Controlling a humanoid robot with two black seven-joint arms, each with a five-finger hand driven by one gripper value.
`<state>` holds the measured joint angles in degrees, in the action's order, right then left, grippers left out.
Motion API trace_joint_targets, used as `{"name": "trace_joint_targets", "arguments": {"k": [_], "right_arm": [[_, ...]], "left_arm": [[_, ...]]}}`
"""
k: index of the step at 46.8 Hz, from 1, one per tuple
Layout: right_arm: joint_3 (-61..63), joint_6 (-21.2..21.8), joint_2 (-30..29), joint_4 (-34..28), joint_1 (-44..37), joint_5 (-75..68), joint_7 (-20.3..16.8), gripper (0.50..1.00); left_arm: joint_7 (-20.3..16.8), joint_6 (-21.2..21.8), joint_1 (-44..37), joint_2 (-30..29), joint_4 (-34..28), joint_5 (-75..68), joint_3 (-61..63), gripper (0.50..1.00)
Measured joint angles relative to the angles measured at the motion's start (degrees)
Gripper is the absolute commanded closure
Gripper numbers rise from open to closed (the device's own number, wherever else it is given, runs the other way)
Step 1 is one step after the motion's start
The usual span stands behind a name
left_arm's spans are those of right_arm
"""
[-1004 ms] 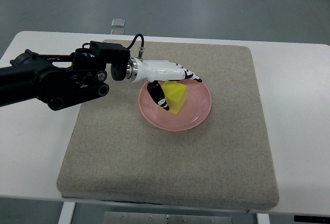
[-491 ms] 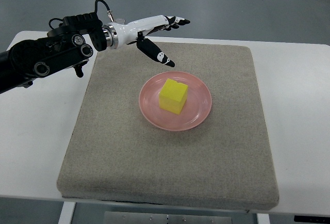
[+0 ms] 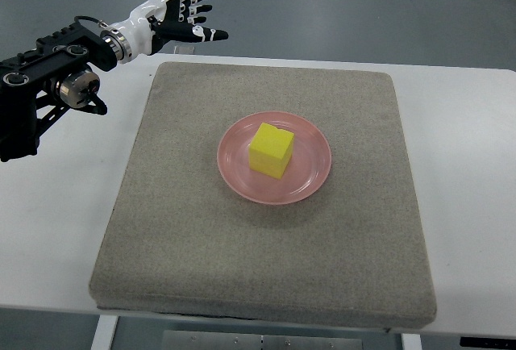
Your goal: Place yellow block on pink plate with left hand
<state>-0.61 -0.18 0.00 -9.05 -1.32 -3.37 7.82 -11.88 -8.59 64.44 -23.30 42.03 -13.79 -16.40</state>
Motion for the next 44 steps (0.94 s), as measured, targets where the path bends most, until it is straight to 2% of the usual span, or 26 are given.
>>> {"name": "trace_joint_targets", "arguments": {"k": [5, 13, 22, 30, 37, 44], "right_arm": [[0.0, 0.0, 0.0, 0.0, 0.0, 0.0, 0.0, 0.576], [0.0, 0.0, 0.0, 0.0, 0.0, 0.03, 0.0, 0.576], [0.0, 0.0, 0.0, 0.0, 0.0, 0.02, 0.0, 0.576], [0.14, 0.18, 0.0, 0.0, 0.0, -0.28, 0.0, 0.576], [0.01, 0.57, 0.0, -0.77, 0.07, -0.28, 0.0, 0.576], [0.08, 0.62, 0.0, -1.14, 0.33, -0.27, 0.0, 0.576]], "left_arm": [[0.22, -1.47, -1.73, 0.02, -0.82, 6.39, -1.75, 0.506], [1.96, -7.0, -3.18, 0.02, -3.22, 16.5, -3.95, 0.504], [9.84, -12.99, -5.25, -0.01, -5.11, 29.2, -4.38, 0.504], [12.43, -18.59, -7.1, -0.32, -5.3, 32.98, -8.06, 0.506], [16.09, -19.19, -10.24, -0.18, -5.12, 34.85, -13.46, 0.504], [16.55, -19.24, -12.06, -0.18, -5.08, 34.97, -14.85, 0.504]]}}
